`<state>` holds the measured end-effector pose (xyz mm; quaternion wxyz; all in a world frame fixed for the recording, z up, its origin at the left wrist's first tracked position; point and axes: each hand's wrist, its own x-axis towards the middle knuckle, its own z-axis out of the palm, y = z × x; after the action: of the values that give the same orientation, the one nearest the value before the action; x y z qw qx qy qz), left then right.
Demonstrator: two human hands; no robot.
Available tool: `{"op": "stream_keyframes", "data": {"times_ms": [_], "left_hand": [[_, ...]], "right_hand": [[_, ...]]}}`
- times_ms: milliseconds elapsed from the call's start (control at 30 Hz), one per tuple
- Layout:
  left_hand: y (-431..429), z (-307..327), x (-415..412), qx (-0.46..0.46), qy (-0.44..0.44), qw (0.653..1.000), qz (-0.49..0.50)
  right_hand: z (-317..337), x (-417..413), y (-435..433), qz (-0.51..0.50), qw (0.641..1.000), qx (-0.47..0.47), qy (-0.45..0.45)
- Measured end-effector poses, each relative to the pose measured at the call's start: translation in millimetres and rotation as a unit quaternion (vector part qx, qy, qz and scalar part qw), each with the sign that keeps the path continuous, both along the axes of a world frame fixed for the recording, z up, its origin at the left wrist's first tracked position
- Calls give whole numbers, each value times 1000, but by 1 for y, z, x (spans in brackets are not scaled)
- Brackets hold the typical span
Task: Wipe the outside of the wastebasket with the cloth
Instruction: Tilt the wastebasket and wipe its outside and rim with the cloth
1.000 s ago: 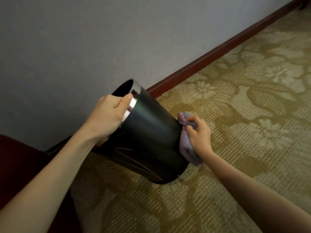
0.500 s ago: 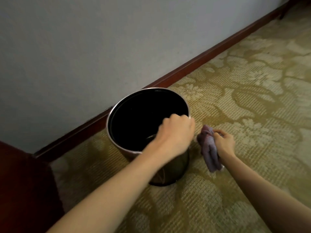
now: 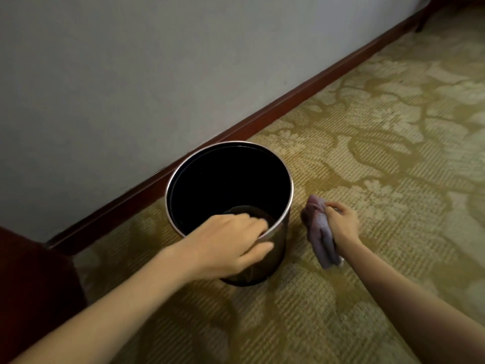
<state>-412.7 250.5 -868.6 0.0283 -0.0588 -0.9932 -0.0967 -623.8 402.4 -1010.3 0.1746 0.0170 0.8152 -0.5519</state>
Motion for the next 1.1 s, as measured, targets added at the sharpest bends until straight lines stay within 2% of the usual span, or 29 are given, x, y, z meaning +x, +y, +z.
{"op": "stream_keyframes", "data": {"times_ms": [100,200,433,600,767,900,1100], "left_hand": [[-28,-2,31,-117,-3,991,-64],[-47,-5,44,-162,22,986,-35],[-31,-15,38,-89,77,993,3],[-21,-9,23,-35,118,985,117],[-36,1,10,46,164,960,223],[-59,9,5,87,208,926,301],[-83,16,6,152,243,882,375]], "right_hand": [[0,3,-5,-5,1000,-19,-14],[-1,7,-12,-15,998,-38,-43],[0,9,-17,-14,996,-61,-63],[3,8,-18,-21,996,-67,-61],[6,8,-25,-30,995,-78,-57],[16,10,-38,-12,995,-93,-38],[53,18,-67,32,994,-101,41]]}}
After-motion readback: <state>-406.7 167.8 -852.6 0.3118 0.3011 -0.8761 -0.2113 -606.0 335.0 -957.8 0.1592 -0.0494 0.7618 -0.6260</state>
